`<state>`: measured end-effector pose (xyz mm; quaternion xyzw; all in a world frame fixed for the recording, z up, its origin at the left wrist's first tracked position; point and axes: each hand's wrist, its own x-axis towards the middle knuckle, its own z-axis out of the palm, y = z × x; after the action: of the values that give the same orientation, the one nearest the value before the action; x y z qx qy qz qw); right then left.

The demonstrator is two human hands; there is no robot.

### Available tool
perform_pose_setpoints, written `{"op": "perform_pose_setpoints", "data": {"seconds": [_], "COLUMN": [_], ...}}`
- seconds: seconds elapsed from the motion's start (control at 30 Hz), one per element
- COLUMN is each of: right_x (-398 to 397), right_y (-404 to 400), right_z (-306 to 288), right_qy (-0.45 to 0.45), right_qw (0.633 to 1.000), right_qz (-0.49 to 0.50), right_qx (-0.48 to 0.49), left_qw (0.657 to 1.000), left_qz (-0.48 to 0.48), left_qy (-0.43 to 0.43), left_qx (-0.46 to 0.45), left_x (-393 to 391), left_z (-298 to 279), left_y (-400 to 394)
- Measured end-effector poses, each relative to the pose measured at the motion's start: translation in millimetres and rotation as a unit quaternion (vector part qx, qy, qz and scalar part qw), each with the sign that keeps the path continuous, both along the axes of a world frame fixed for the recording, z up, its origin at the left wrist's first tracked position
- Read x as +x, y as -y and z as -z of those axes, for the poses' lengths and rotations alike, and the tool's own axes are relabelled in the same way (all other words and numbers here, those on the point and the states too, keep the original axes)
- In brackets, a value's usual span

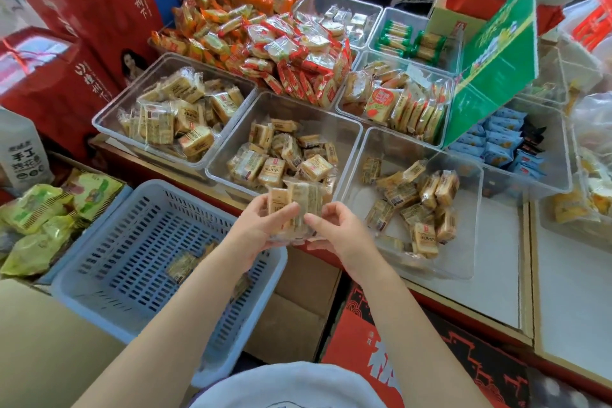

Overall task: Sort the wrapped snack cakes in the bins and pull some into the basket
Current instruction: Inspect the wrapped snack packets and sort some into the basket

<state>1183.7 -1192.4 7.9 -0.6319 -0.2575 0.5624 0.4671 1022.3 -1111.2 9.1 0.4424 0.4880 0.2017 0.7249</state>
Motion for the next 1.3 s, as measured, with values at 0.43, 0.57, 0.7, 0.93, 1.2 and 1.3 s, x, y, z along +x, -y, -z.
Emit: {"op": "perform_pose_setpoints", "data": {"seconds": [0.43,0.57,0.7,0.93,1.2,1.3], "right_x": [34,39,47,91,187,202], "right_y": [-128,-163,-164,-93,27,54], "right_z": [30,44,57,37,64,92], "right_qy": [0.124,0.136,0.152,0.141,0.234,0.227], "right_qw": [0.986,0.986,0.982,0.987,0.943,0.923], "right_qz": [0.096,0.075,0.038,0.073,-0.068,-0.134], "right_qx": [-0.049,-0.062,-0.109,-0.037,-0.227,-0.279], "left_qw": [0.978,0.894,0.803,0.788,0.673,0.646], "left_qz": [-0.022,0.154,0.248,0.209,0.377,0.386], "left_qy": [-0.148,-0.325,-0.436,-0.314,-0.287,-0.325], "left_qx": [0.143,0.267,0.323,0.487,0.568,0.573], "left_x": [0,22,19,60,139,144], "left_z": [43,66,84,81,119,124], "left_y": [-137,-157,-146,-91,31,46]}}
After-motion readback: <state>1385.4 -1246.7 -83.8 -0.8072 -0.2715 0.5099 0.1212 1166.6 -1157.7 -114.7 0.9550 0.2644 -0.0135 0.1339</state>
